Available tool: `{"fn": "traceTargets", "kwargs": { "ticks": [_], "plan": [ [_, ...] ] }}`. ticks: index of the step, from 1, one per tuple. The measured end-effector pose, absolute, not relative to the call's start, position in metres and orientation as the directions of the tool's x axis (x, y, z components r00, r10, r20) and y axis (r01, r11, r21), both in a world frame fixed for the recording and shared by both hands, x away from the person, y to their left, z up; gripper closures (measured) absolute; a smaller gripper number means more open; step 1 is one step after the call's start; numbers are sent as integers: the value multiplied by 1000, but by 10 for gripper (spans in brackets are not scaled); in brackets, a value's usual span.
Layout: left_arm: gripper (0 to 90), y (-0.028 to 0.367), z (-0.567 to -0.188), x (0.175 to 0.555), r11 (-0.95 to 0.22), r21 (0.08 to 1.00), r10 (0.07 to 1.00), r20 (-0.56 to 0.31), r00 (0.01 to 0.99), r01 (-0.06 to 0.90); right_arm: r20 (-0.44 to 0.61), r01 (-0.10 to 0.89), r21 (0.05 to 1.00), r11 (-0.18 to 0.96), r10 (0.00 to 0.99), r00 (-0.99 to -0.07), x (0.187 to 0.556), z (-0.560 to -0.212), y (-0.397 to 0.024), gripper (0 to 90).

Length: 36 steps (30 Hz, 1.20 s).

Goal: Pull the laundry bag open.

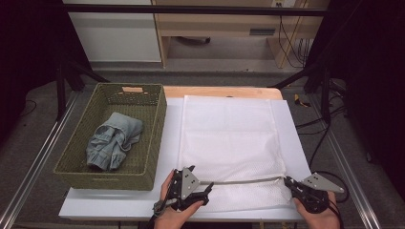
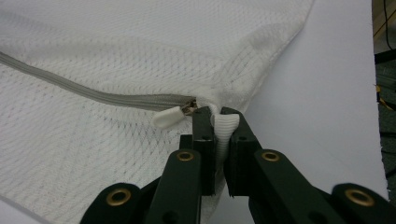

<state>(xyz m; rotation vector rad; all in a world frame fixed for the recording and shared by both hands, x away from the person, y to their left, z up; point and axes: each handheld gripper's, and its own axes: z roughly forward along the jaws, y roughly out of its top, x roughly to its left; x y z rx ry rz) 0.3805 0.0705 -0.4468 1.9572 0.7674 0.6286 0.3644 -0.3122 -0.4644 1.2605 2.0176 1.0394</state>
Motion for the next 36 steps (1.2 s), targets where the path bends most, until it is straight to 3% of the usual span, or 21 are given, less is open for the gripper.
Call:
{"fn": "traceTargets", "kwargs": {
  "ticks": [11, 21, 26, 36],
  "plan": [
    [204, 80, -451, 376, -406, 877, 725, 137, 675, 258, -45, 487, 833, 263, 909, -414, 363, -462, -309, 849],
    [183, 75, -438, 385, -338, 905, 745, 89, 662, 259, -30, 479, 843, 244, 911, -411, 363, -460, -307, 849],
    [136, 49, -429, 393, -304, 913, 735, 41, 677, 274, -41, 468, 847, 252, 909, -415, 361, -458, -305, 849],
    [161, -16, -423, 400, -291, 917, 686, 1, 727, 273, -27, 468, 851, 238, 910, -414, 361, -459, -308, 849]
  ]
}}
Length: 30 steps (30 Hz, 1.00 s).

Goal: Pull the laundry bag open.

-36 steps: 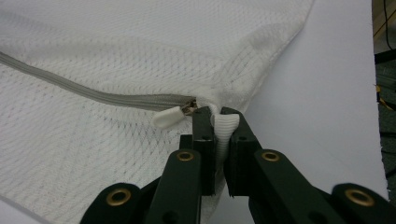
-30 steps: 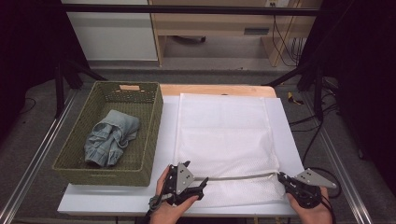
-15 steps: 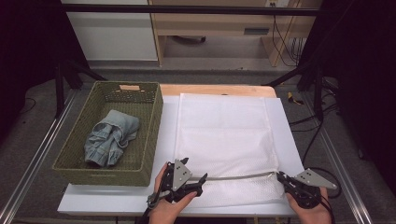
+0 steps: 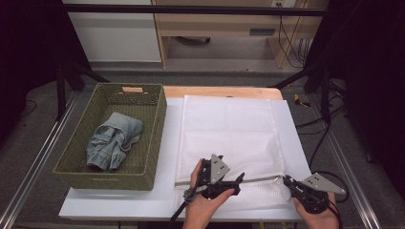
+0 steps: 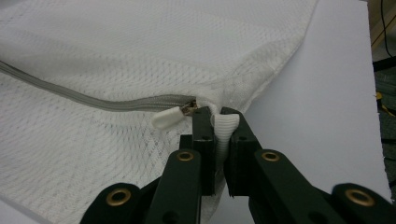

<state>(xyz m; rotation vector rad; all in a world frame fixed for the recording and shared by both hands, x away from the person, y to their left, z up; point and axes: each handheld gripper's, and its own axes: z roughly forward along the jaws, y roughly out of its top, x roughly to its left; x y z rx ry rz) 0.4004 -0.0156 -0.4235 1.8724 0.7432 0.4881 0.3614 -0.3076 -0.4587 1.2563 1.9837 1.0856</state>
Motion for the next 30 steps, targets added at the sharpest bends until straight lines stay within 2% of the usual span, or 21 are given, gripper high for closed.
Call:
{"fn": "traceTargets", "kwargs": {
  "ticks": [6, 14, 28, 30],
  "plan": [
    [215, -51, -427, 396, -338, 916, 648, 59, 759, 217, -21, 459, 858, 231, 909, -417, 362, -457, -307, 849],
    [276, -77, -436, 386, -356, 914, 600, 64, 798, 194, -8, 459, 861, 218, 909, -416, 362, -457, -309, 849],
    [552, -90, -445, 382, -376, 907, 554, 54, 831, 191, -15, 448, 866, 222, 907, -420, 361, -455, -306, 849],
    [586, -93, -447, 384, -371, 905, 547, 32, 836, 208, -16, 443, 869, 222, 907, -422, 361, -455, -306, 849]
  ]
}}
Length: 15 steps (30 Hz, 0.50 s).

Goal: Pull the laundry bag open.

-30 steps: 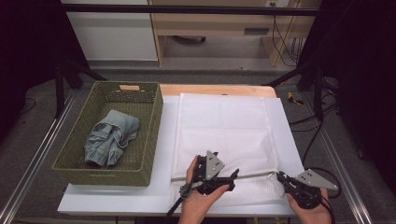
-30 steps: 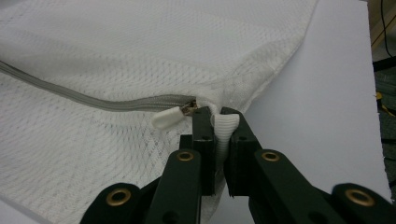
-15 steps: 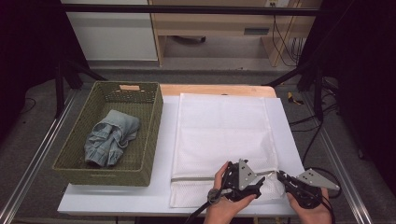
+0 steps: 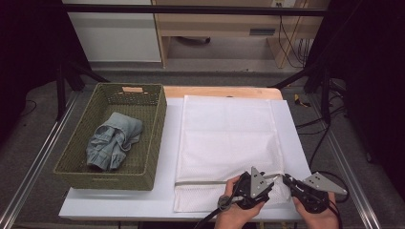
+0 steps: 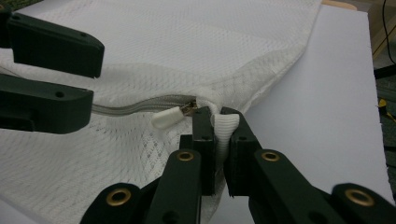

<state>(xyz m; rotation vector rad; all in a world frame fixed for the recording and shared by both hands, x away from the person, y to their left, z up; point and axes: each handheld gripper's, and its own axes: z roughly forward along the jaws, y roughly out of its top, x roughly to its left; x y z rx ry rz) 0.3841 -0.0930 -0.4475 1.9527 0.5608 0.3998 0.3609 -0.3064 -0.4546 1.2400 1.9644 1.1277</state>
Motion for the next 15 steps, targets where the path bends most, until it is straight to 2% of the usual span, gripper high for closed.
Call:
{"fn": "traceTargets", "kwargs": {
  "ticks": [15],
  "plan": [
    [739, -114, -459, 394, -399, 881, 531, -4, 847, 255, -22, 421, 879, 226, 900, -436, 359, -451, -304, 850]
  ]
}}
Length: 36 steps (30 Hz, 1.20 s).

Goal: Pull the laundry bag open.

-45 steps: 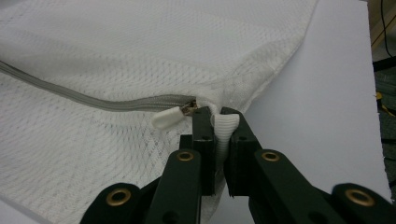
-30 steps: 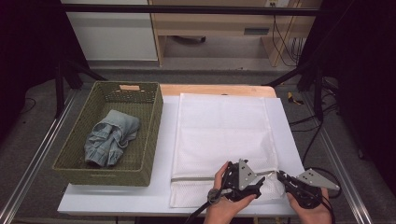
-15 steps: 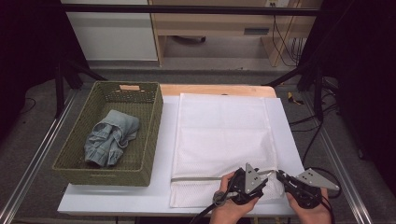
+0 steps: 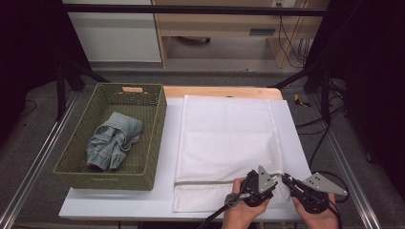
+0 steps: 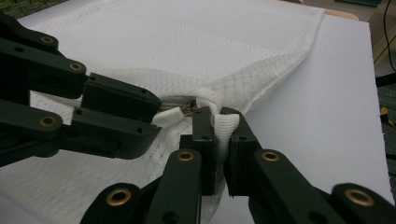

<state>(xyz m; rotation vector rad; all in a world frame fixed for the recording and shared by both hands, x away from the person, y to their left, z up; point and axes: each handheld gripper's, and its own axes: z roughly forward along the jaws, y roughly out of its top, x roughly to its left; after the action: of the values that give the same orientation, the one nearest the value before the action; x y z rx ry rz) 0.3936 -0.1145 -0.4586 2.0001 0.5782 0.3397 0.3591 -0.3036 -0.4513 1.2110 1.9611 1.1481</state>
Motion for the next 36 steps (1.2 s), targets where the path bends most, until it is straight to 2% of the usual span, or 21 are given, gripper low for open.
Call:
{"fn": "traceTargets", "kwargs": {
  "ticks": [6, 14, 20, 36],
  "plan": [
    [794, -120, -460, 396, -405, 878, 523, -7, 852, 256, -24, 418, 879, 229, 897, -442, 359, -451, -303, 851],
    [801, -122, -463, 400, -400, 873, 535, -25, 844, 279, -24, 418, 878, 234, 893, -450, 359, -451, -302, 856],
    [857, -122, -463, 400, -386, 872, 557, -40, 829, 302, -28, 419, 876, 238, 893, -449, 359, -451, -302, 857],
    [866, -121, -465, 393, -377, 871, 599, -31, 800, 316, -52, 436, 859, 267, 894, -444, 358, -449, -297, 867]
  ]
}}
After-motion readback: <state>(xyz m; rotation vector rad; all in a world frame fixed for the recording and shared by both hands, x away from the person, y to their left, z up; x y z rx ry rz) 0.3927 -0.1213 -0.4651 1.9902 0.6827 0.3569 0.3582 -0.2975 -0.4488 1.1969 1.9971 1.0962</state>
